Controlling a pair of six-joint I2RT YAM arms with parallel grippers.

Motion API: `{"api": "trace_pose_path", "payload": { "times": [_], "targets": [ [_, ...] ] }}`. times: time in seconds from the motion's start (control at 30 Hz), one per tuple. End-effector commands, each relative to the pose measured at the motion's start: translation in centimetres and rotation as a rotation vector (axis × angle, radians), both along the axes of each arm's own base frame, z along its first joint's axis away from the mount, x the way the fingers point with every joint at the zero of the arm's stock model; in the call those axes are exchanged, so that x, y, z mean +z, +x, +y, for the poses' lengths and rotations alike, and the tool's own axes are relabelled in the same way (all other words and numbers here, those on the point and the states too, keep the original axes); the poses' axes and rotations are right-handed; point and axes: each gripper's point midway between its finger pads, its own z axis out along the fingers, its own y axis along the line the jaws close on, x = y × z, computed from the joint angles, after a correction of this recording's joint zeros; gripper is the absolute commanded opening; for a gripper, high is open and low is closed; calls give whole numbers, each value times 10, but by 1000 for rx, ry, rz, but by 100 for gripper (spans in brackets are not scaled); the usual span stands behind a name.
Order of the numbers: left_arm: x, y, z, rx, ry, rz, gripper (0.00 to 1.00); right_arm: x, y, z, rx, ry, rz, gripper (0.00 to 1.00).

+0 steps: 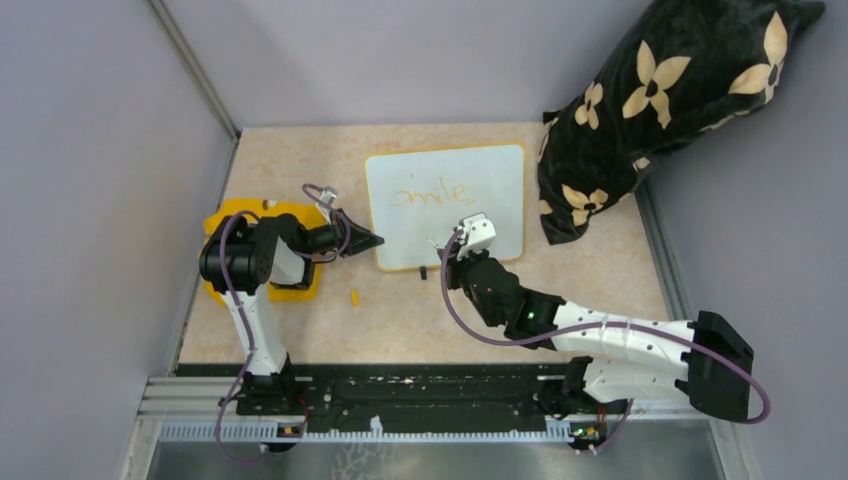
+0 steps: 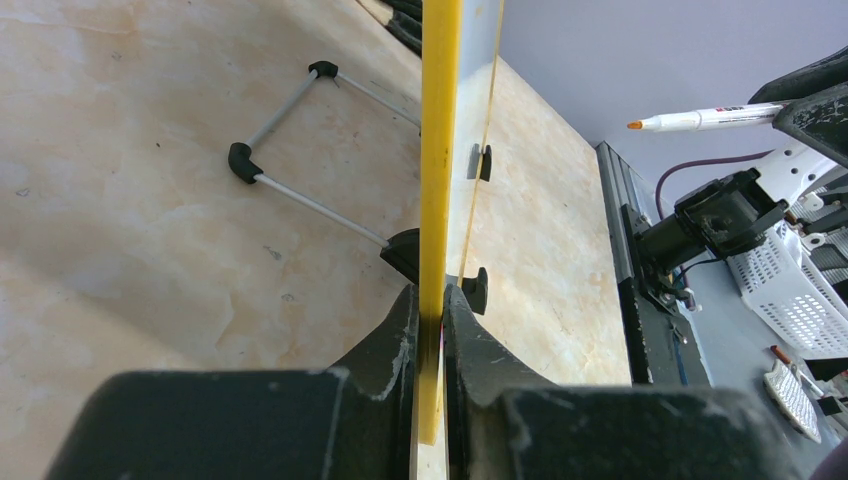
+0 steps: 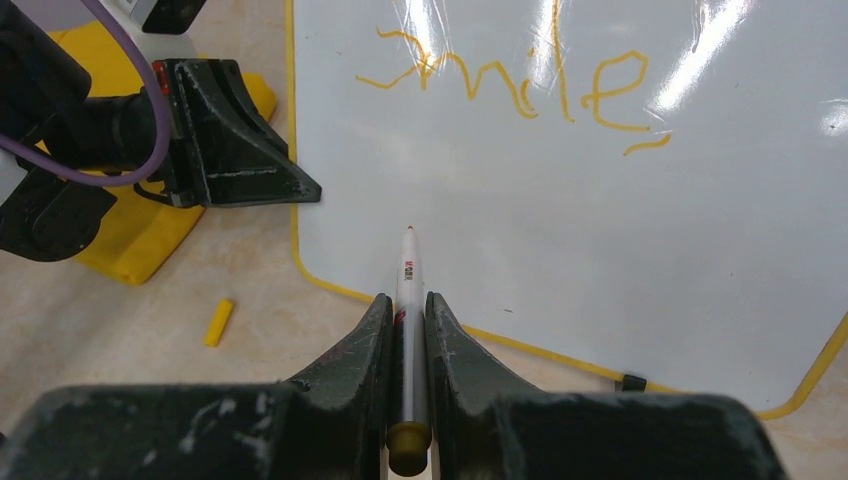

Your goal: Write a sentence on the whiteboard

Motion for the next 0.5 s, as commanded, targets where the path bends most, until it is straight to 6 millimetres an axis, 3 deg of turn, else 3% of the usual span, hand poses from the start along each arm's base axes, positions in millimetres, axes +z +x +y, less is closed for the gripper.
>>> {"api": "trace_pose_path", "payload": {
  "times": [0.0, 0.47],
  "targets": [
    [14, 13, 4, 70, -7, -138, 0, 16, 2, 6, -11, 61, -28, 0],
    [14, 14, 3, 71, -11, -126, 0, 16, 2, 3, -25, 80, -19, 0]
  ]
}}
